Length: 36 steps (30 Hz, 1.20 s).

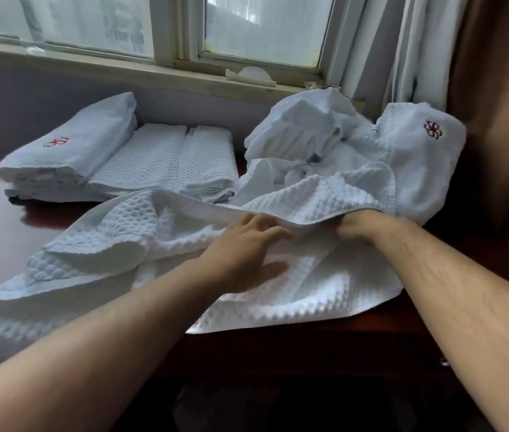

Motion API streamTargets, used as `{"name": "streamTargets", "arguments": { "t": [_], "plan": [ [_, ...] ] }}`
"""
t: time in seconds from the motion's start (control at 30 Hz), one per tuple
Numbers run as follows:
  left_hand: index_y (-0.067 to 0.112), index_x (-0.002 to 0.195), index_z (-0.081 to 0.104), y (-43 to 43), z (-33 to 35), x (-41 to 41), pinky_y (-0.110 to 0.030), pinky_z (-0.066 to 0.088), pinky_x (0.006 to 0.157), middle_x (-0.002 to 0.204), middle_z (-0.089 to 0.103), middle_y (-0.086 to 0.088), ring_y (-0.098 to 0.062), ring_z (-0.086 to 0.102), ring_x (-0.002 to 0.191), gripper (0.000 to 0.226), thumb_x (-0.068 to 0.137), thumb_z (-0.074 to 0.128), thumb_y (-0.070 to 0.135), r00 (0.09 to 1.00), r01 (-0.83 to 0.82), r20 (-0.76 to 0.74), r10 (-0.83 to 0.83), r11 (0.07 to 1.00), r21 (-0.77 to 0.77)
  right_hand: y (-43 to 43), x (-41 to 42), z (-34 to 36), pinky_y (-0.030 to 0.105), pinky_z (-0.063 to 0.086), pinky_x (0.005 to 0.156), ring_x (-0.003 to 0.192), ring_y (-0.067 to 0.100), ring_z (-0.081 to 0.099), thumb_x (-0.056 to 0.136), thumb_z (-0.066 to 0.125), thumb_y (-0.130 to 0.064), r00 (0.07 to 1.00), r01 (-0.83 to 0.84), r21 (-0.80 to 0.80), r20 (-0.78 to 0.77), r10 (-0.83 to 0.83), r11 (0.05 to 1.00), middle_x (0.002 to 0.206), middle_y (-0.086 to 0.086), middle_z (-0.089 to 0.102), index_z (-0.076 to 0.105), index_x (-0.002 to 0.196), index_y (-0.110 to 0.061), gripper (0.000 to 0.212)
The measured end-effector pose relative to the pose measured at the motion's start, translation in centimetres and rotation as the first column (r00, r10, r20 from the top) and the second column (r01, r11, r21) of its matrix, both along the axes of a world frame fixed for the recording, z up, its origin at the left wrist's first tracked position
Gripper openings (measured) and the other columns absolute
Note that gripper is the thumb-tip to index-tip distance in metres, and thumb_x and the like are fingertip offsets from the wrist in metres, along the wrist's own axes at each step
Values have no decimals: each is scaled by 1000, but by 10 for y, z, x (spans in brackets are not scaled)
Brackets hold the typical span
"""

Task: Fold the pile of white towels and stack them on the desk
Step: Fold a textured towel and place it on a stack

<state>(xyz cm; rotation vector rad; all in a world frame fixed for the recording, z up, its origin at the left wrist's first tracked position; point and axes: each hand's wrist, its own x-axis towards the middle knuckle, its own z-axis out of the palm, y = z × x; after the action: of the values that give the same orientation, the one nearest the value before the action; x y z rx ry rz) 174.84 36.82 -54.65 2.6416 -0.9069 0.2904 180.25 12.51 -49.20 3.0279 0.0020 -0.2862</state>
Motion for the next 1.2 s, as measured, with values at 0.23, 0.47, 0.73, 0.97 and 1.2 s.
{"name": "streamTargets", "arguments": {
  "t": [0.23, 0.47, 0.73, 0.97, 1.2],
  "plan": [
    [40, 154, 24, -23, -9, 12, -38, 33, 107, 149, 52, -1, -26, 46, 136, 71, 90, 34, 69, 994, -107, 50, 100, 980, 169, -1, -31, 15, 45, 54, 102, 116, 35, 67, 90, 47, -26, 983, 108, 216, -170, -71, 970, 130, 14, 68, 56, 135, -15, 48],
    [42, 155, -8, -26, -7, 25, -47, 39, 108, 155, 37, -6, -28, 33, 142, 107, 77, 57, 74, 970, -189, -119, 211, 967, 171, -26, -22, 30, 39, 46, 80, 107, 34, 63, 90, 52, -42, 882, 148, 177, 420, -211, 973, 120, 14, 66, 56, 123, -14, 43],
    [37, 156, 24, -27, -11, 28, -52, 17, 118, 165, 21, 0, -23, 13, 152, 90, 80, 36, 82, 935, -172, -266, 236, 954, 244, -35, -11, -54, 59, 15, 120, 151, 44, 4, 99, 33, -65, 936, 279, 185, 167, -310, 942, 166, 20, -12, 7, 160, -31, 74],
    [21, 127, 67, -13, 14, 47, -27, 42, 96, 132, 64, 0, -19, 57, 120, 30, 104, 50, 29, 898, -167, -421, 128, 984, -58, 20, -26, -51, 56, 20, 120, 148, 38, 21, 102, 32, -51, 957, 148, 325, 193, -219, 934, 163, 17, 19, 34, 153, -15, 63],
    [32, 103, 72, 84, 21, 7, -32, 50, 84, 108, 70, 5, -23, 64, 105, 21, 89, 57, 38, 868, -495, -6, 496, 868, 46, 103, -37, -47, 51, 18, 122, 150, 34, 20, 102, 33, -59, 980, -192, 404, 126, 154, 894, 166, 12, 19, 34, 154, -27, 60]
  ]
}}
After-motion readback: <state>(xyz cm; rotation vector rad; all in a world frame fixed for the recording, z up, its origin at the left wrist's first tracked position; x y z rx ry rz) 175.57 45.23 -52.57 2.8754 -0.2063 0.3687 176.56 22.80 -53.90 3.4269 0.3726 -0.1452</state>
